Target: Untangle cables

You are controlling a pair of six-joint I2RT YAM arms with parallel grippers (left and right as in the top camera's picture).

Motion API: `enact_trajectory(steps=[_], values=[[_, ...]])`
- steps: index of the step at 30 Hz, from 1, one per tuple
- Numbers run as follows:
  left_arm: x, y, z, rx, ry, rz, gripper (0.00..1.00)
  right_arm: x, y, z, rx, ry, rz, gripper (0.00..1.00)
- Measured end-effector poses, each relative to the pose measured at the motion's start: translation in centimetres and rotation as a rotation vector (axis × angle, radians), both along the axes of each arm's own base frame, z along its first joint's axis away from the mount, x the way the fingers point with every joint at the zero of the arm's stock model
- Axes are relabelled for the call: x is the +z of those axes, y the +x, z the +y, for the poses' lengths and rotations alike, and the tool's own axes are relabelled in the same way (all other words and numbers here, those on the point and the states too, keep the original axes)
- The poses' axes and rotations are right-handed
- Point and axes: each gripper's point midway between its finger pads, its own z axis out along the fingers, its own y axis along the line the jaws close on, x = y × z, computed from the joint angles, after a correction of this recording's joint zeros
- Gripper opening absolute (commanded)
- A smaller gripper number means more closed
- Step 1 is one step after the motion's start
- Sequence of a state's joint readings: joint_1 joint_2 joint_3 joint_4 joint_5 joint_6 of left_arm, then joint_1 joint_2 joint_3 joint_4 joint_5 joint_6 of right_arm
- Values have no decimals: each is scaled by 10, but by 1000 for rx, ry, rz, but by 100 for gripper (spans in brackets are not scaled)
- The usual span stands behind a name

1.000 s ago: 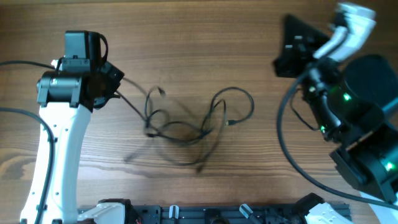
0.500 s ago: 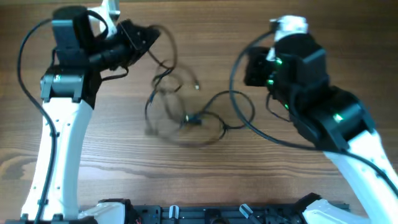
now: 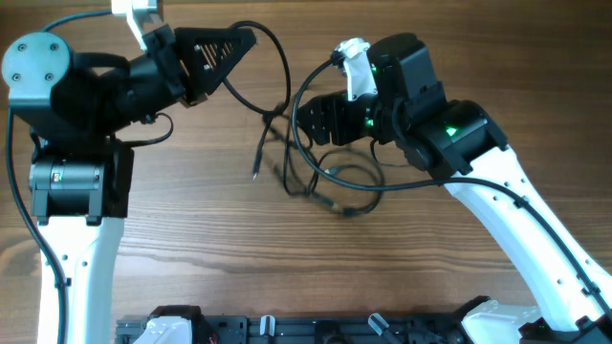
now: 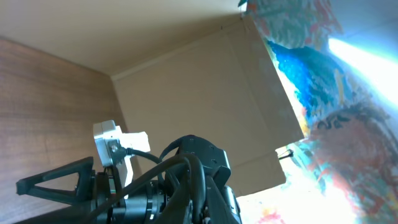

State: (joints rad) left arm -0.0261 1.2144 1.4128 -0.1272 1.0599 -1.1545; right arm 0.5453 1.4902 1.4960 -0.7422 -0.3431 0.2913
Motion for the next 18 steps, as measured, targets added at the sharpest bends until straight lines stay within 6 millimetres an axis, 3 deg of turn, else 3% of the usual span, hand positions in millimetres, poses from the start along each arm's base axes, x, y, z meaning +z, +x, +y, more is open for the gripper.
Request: enact_trajectory(steps=[7,10,18], values=[[-2,3,1,16,-14,39,4,5,-26,17,255,24,-59,80],[-10,5,3,33,-15,90,4,10,-35,24,348,47,-91,89],[-13,9,5,58,-19,113,4,13,-49,30,454,76,-112,91]])
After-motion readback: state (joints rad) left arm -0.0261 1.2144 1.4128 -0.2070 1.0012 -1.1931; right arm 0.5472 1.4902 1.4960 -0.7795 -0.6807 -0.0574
